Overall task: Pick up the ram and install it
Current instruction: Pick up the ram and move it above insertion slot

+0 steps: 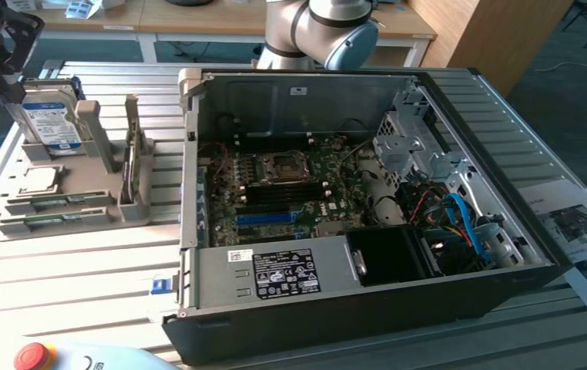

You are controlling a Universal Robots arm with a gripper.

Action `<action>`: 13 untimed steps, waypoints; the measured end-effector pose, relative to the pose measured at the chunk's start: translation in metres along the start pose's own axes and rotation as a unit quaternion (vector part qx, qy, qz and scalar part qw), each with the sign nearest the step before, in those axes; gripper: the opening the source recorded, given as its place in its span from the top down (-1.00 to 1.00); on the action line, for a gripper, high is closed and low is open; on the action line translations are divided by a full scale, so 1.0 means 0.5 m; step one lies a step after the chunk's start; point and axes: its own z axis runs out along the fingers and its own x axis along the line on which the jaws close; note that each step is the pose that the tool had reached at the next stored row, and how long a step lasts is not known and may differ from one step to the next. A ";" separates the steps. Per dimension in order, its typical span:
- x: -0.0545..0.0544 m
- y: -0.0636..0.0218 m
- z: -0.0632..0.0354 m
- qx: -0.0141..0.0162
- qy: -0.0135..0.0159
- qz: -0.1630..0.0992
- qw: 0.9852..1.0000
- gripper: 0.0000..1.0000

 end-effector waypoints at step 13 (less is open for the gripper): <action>0.000 0.000 0.000 -0.001 0.002 -0.037 0.999 0.79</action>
